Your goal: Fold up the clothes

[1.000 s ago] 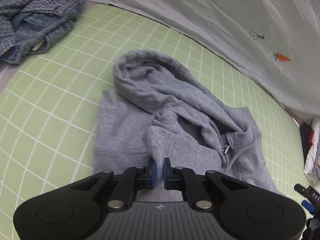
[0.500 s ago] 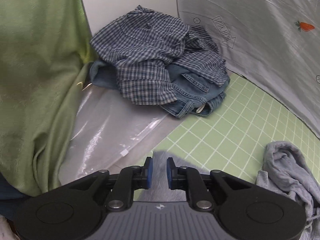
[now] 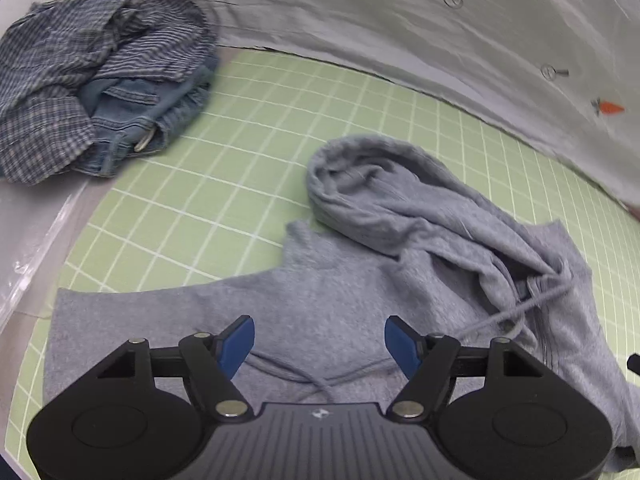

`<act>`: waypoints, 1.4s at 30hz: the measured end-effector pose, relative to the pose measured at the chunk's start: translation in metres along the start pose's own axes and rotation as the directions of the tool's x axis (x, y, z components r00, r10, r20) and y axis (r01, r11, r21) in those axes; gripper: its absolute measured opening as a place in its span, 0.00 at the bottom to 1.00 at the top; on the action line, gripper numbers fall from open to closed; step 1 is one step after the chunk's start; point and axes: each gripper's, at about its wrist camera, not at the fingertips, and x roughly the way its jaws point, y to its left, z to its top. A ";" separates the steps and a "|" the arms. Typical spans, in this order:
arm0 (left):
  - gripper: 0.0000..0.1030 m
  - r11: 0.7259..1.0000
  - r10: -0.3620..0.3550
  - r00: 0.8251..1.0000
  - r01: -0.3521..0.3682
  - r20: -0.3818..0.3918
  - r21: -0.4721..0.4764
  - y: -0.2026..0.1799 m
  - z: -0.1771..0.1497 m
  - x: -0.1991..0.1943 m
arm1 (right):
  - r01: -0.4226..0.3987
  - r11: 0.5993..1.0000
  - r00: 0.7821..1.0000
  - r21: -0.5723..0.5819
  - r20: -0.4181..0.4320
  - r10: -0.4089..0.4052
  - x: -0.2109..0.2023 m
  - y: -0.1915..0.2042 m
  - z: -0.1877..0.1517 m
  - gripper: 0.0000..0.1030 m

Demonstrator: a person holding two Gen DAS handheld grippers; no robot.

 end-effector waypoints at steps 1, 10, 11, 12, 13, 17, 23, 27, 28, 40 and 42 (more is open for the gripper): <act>0.75 1.000 0.003 1.000 -0.003 -0.013 0.021 -0.004 0.000 0.005 | -0.003 1.000 1.000 -0.013 -0.007 0.003 0.003 0.001 0.000 0.86; 0.83 0.993 0.103 0.987 -0.109 -0.127 -0.037 0.023 0.000 0.033 | -0.087 0.996 0.991 0.029 -0.101 0.090 0.025 -0.015 -0.009 0.88; 0.84 0.993 0.105 0.984 -0.112 -0.142 -0.048 0.027 -0.001 0.037 | -0.117 0.993 0.986 0.036 -0.114 0.120 0.026 -0.014 -0.010 0.88; 0.84 0.992 0.100 0.983 -0.109 -0.153 -0.057 0.030 -0.002 0.040 | -0.141 0.989 0.982 0.042 -0.122 0.146 0.027 -0.014 -0.012 0.88; 0.84 0.992 0.088 0.983 -0.101 -0.162 -0.073 0.034 -0.003 0.043 | -0.160 0.986 0.977 0.046 -0.134 0.164 0.029 -0.013 -0.013 0.90; 0.76 0.990 0.064 0.986 -0.082 -0.155 -0.111 0.040 -0.004 0.045 | -0.184 0.982 0.965 0.052 -0.178 0.190 0.036 -0.008 -0.021 0.90; 0.31 0.994 0.031 0.993 -0.043 -0.116 -0.098 0.032 -0.007 0.034 | -0.151 0.986 0.974 0.075 -0.160 0.161 0.027 -0.014 -0.022 0.36; 0.17 0.996 0.000 0.998 -0.006 -0.070 -0.091 0.031 -0.012 0.021 | -0.153 0.984 0.980 0.094 -0.113 0.163 0.013 -0.021 -0.023 0.04; 0.16 0.996 -0.006 0.998 0.001 -0.058 -0.092 0.032 -0.013 0.016 | -0.164 0.982 0.981 0.098 -0.093 0.173 0.007 -0.024 -0.024 0.04; 0.14 0.998 -0.026 0.997 0.029 0.068 -0.055 0.042 -0.056 -0.063 | -0.137 0.990 0.981 -0.023 0.139 0.139 -0.085 -0.027 -0.048 0.03; 0.14 0.998 -0.027 0.998 0.030 0.065 -0.053 0.044 -0.068 -0.070 | -0.135 0.991 0.981 0.000 0.141 0.133 -0.095 -0.038 -0.057 0.03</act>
